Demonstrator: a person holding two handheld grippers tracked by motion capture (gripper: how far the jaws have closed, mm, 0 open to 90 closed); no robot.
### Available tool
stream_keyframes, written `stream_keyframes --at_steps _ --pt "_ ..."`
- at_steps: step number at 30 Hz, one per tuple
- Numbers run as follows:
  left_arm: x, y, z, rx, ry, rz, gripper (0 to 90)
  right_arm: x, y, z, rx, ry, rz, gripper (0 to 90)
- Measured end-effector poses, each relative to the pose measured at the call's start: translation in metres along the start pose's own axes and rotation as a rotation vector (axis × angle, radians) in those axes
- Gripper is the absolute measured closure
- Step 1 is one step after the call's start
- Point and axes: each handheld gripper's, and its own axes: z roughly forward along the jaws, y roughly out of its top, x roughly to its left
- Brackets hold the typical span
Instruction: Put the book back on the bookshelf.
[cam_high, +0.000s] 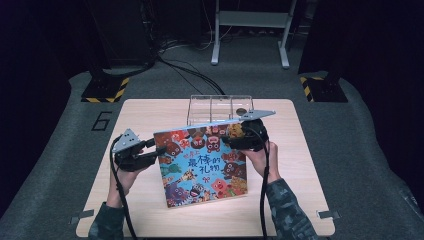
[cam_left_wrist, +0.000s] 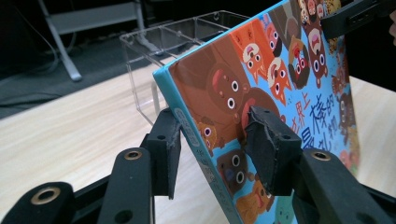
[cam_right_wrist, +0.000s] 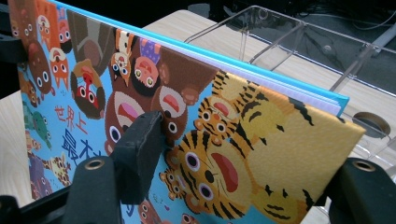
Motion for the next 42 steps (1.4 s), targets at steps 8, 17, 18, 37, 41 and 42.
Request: stream_keyframes --at_steps 8,17,18,37,41,42 --pt "0.017 -0.004 0.006 -0.03 -0.1 -0.103 55.9 0.002 -0.001 0.002 -0.008 -0.008 -0.007 34.9" --pt "0.017 -0.001 0.012 -0.017 -0.109 -0.107 55.5 0.002 -0.002 0.001 -0.014 -0.004 -0.003 34.9" --pt "0.016 -0.001 0.012 -0.018 -0.105 -0.1 55.5 0.002 -0.002 0.001 -0.012 -0.007 -0.003 34.9" --pt "0.0 0.0 -0.005 -0.029 -0.08 0.02 58.0 0.012 -0.004 -0.006 -0.01 -0.034 -0.002 30.1" --pt "-0.002 0.001 -0.007 -0.038 -0.078 0.035 58.4 0.012 -0.003 -0.006 -0.009 -0.039 -0.011 28.4" --pt "-0.002 0.001 -0.007 -0.039 -0.079 0.038 58.4 0.012 -0.003 -0.006 -0.008 -0.041 -0.008 28.2"
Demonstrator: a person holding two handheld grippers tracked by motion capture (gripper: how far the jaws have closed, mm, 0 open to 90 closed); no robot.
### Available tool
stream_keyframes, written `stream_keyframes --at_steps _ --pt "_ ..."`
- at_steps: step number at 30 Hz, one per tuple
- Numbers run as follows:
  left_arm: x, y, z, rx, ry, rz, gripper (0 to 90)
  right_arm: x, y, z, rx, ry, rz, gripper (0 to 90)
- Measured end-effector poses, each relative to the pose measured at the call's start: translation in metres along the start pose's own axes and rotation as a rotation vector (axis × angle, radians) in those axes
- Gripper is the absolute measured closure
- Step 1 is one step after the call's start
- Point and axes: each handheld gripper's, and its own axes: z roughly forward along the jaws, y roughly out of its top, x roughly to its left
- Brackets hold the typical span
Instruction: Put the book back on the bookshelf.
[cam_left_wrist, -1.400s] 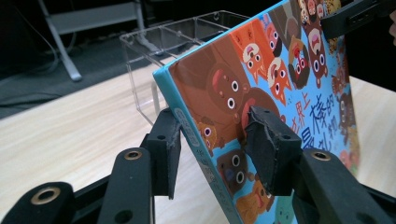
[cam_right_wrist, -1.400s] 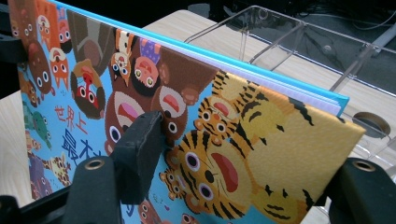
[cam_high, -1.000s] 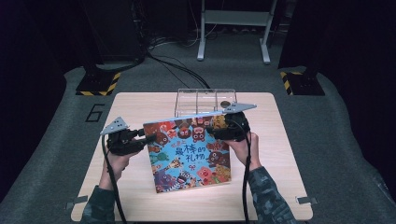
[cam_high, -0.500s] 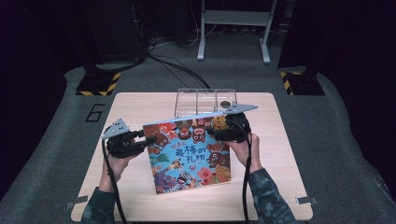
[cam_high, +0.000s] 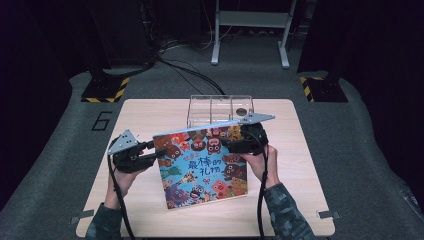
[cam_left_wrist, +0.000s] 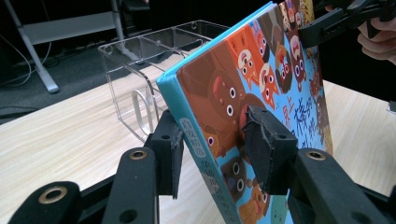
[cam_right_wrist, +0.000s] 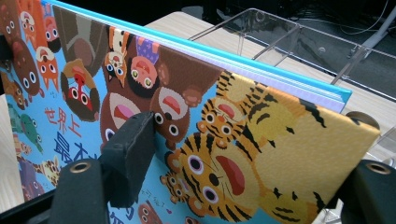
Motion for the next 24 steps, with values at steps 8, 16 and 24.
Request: stream_keyframes --at_steps 8,16,24 --pt "0.003 -0.003 -0.001 0.004 -0.003 -0.012 59.4 0.004 0.001 -0.001 0.001 -0.017 -0.003 27.7" --pt "0.004 -0.004 -0.002 0.0 -0.006 -0.003 60.8 0.007 0.001 0.0 0.0 -0.034 -0.013 25.9" --pt "0.002 0.001 -0.013 -0.029 0.017 0.043 61.7 0.014 0.004 -0.001 -0.041 -0.044 -0.044 23.0"
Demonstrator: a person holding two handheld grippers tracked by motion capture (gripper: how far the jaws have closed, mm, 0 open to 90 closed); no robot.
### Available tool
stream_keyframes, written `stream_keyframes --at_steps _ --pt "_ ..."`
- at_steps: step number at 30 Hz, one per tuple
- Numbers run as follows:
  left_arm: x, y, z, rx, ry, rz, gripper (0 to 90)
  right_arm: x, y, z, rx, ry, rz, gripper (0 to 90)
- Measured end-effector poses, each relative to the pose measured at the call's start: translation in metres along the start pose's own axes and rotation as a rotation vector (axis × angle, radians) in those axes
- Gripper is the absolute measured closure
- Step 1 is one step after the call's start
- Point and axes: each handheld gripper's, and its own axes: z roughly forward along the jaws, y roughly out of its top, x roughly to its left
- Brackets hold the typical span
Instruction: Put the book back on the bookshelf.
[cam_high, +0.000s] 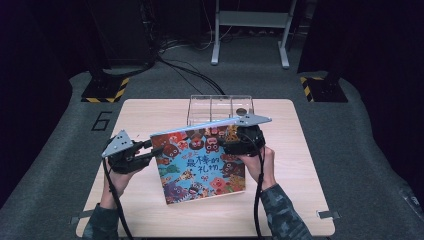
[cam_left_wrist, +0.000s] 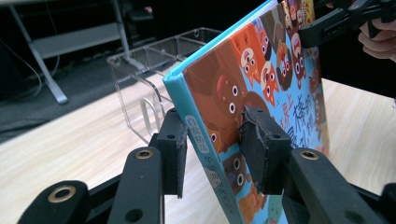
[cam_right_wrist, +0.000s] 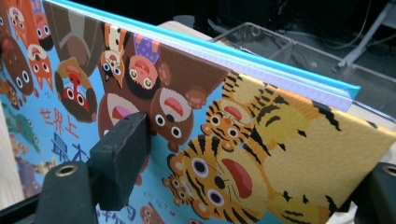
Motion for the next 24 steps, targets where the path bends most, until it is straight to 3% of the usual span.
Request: stream_keyframes --at_steps 2,11,14,16,18,22,24 --pt "0.002 -0.002 0.0 0.004 -0.008 -0.003 61.0 0.002 -0.001 0.001 -0.003 0.0 -0.032 23.3" --pt "0.013 -0.004 0.014 -0.049 -0.094 -0.101 55.3 0.003 -0.001 0.002 -0.001 -0.006 -0.015 23.1" --pt "0.01 0.0 0.022 -0.031 -0.126 -0.095 50.3 0.003 0.0 0.003 -0.002 0.007 -0.01 23.0" --pt "0.005 0.005 0.029 -0.003 -0.141 -0.068 49.0 0.003 0.0 0.003 0.003 0.027 -0.007 22.7" --pt "0.004 0.006 0.031 -0.009 -0.157 -0.075 47.9 0.003 0.0 0.004 -0.002 0.028 -0.013 22.0" --pt "0.008 0.006 0.027 -0.008 -0.194 -0.085 55.2 0.001 -0.002 0.001 0.002 0.035 -0.015 23.0" --pt "0.007 0.007 0.026 -0.001 -0.19 -0.08 55.7 0.0 -0.002 0.0 0.009 0.041 -0.032 23.8"
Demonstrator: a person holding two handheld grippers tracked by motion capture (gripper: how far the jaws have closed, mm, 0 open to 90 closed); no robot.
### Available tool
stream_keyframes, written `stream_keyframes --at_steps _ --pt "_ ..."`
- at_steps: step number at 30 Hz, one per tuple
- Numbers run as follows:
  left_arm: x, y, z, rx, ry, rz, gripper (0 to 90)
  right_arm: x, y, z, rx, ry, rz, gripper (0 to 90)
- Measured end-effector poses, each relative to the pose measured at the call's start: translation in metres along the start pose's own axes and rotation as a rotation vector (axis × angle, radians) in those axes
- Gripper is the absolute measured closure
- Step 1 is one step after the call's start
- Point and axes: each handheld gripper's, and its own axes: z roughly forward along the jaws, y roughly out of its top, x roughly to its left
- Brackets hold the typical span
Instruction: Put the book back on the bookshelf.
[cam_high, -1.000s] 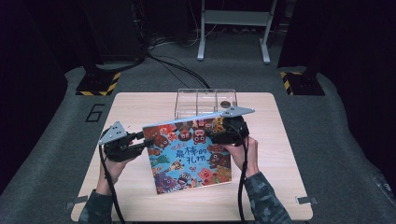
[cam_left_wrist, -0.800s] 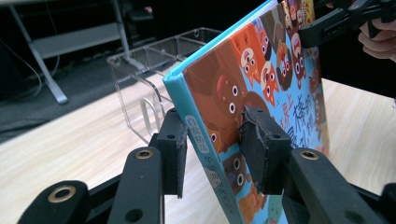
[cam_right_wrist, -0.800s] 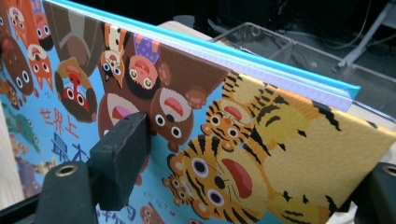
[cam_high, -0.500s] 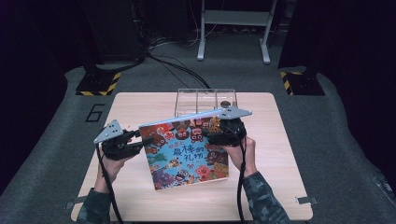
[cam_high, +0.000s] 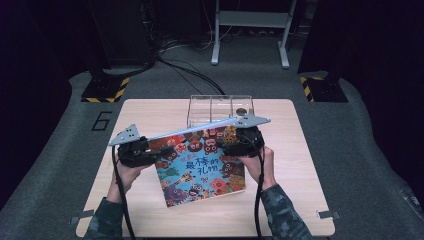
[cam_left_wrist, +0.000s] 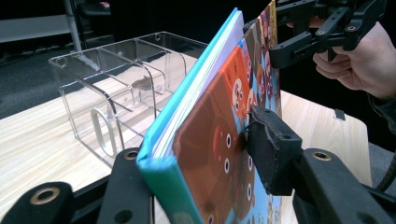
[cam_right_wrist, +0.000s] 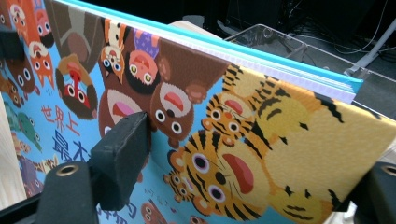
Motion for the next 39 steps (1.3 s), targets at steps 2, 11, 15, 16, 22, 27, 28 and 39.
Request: stream_keyframes --at_steps 2,11,15,16,22,27,28,39 --pt "-0.001 0.001 -0.001 0.005 0.0 0.014 56.4 -0.002 -0.001 -0.001 0.001 -0.006 -0.005 24.5" --pt "-0.005 0.004 -0.005 0.034 -0.009 0.064 62.1 -0.011 -0.018 -0.015 0.008 -0.051 0.019 20.8" --pt "-0.006 0.007 -0.006 0.043 -0.016 0.085 62.7 -0.018 -0.03 -0.007 0.013 -0.014 0.078 17.6" --pt "-0.007 0.007 -0.006 0.042 -0.029 0.08 63.0 -0.021 -0.033 -0.004 0.019 0.001 0.083 17.5" --pt "-0.009 0.019 -0.007 0.073 -0.024 0.136 65.3 -0.031 -0.044 0.013 -0.024 0.087 0.203 19.7" --pt "-0.009 0.029 -0.007 0.103 0.0 0.18 66.7 -0.019 -0.038 0.015 -0.049 0.057 0.15 19.9" --pt "-0.009 0.034 -0.006 0.121 0.015 0.194 67.2 -0.017 -0.036 0.016 -0.046 0.034 0.135 19.9" --pt "-0.007 0.046 -0.003 0.139 0.006 0.213 65.1 -0.018 -0.037 0.017 -0.092 0.026 0.141 23.0"
